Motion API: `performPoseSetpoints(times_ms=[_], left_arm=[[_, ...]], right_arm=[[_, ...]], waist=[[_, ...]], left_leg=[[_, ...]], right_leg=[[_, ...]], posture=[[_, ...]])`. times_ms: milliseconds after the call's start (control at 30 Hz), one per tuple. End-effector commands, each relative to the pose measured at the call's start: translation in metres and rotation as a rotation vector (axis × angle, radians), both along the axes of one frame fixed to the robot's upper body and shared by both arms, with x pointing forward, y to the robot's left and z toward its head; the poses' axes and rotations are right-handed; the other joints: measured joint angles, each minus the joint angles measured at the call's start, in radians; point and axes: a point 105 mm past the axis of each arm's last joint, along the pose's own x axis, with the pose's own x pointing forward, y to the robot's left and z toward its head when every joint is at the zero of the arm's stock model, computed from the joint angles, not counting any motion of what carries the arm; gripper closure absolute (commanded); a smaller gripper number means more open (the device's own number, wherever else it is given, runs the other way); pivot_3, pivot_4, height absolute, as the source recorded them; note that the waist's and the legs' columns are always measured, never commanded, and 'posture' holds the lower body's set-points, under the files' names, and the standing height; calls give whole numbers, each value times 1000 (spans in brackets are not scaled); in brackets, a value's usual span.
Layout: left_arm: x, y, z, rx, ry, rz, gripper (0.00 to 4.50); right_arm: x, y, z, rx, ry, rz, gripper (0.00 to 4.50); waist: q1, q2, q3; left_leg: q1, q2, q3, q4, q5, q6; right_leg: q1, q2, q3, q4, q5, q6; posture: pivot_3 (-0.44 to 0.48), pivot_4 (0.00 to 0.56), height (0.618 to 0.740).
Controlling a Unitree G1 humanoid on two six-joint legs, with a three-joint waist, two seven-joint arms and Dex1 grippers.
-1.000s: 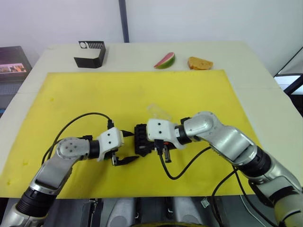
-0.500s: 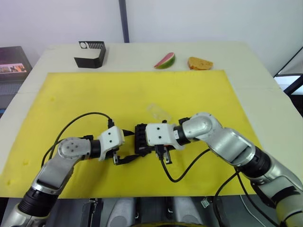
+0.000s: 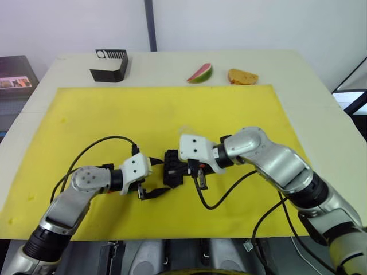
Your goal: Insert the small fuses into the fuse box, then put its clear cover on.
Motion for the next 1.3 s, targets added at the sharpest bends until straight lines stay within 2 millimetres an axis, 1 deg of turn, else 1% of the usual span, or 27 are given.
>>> performPoseSetpoints(times_ms=[33,300,433,700,867,1167,1300], left_arm=[[0,-4,6,-2,-37,-23,73],[1,-4,6,-2,-41,-20,73],[1,-4,6,-2,-41,-20,73],[0,-4,5,0,-39,-22,73],[1,-4,5,2,-44,-20,73],[2,-4,5,5,-49,-17,73],[2,-3,5,7,-49,-15,73]], right_arm=[[-5,1,12,19,-32,24,4500],[-9,1,7,16,41,2,4500],[-7,1,3,5,29,-13,4500],[-2,-1,1,-10,-1,-31,4500],[-6,0,-2,-14,25,-27,4500],[-6,1,0,-12,24,-21,4500],[-7,3,6,16,37,-17,4500]], waist=[[0,0,0],[0,0,0],[0,0,0],[0,0,0],[0,0,0],[0,0,0],[0,0,0]], left_leg=[[0,0,0,0,0,0],[0,0,0,0,0,0],[0,0,0,0,0,0],[0,0,0,0,0,0],[0,0,0,0,0,0],[0,0,0,0,0,0],[0,0,0,0,0,0]], right_leg=[[0,0,0,0,0,0],[0,0,0,0,0,0],[0,0,0,0,0,0],[0,0,0,0,0,0],[0,0,0,0,0,0],[0,0,0,0,0,0],[0,0,0,0,0,0]], posture=[[0,150,740],[0,150,740],[0,150,740],[0,150,740],[0,150,740],[0,150,740],[0,150,740]])
